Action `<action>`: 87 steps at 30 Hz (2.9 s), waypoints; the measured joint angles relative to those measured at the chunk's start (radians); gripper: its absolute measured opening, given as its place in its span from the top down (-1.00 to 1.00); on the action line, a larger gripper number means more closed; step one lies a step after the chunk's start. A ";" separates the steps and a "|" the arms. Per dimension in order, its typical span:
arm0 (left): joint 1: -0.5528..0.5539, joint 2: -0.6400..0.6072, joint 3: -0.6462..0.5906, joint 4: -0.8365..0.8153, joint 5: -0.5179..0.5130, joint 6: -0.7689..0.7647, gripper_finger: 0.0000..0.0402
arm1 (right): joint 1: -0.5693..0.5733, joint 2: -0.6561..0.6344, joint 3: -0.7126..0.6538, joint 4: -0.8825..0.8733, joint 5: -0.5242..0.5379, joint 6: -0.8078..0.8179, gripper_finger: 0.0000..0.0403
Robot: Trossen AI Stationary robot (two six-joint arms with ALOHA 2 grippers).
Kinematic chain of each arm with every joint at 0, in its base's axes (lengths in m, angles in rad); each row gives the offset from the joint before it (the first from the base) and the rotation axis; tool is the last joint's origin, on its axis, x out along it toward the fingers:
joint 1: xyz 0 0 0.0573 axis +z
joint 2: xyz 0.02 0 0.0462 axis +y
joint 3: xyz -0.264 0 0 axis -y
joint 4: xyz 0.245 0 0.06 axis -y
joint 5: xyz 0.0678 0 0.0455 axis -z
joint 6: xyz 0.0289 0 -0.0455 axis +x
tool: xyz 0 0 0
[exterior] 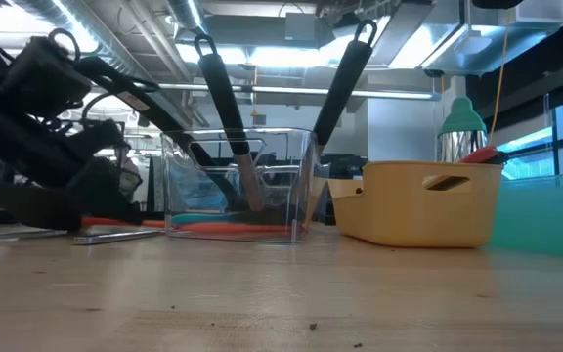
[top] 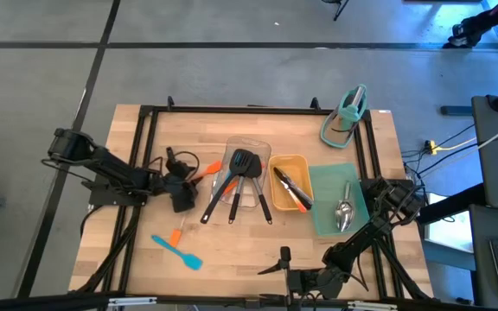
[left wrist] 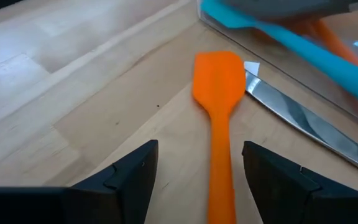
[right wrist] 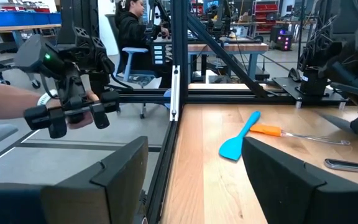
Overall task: Pick & Place Kitchen Items
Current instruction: Put the orange spatula into the transparent bin
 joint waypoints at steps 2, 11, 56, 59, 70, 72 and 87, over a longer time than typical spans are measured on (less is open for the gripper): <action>0.001 0.025 0.011 -0.001 0.007 0.007 -0.12 | 0.000 0.000 0.000 0.000 0.000 0.000 -0.31; 0.002 0.174 0.071 0.031 0.014 0.027 0.02 | 0.000 0.000 0.000 0.000 0.000 0.000 -0.31; 0.030 -0.136 0.411 -0.771 -0.132 -0.079 0.87 | 0.000 0.000 0.000 0.000 0.000 0.011 -0.31; 0.029 -0.141 0.503 -0.907 -0.138 -0.093 0.87 | 0.000 0.000 0.000 0.000 0.000 0.011 -0.31; 0.023 -0.097 0.831 -1.097 -0.033 -0.120 0.87 | 0.000 0.000 0.000 0.000 0.000 0.011 -0.31; 0.016 -0.056 0.870 -1.097 -0.015 -0.126 0.87 | 0.000 0.000 0.000 0.000 0.001 0.011 -0.31; 0.015 0.486 1.349 -1.395 0.063 -0.166 0.87 | 0.001 0.000 0.000 0.000 -0.020 0.011 -0.31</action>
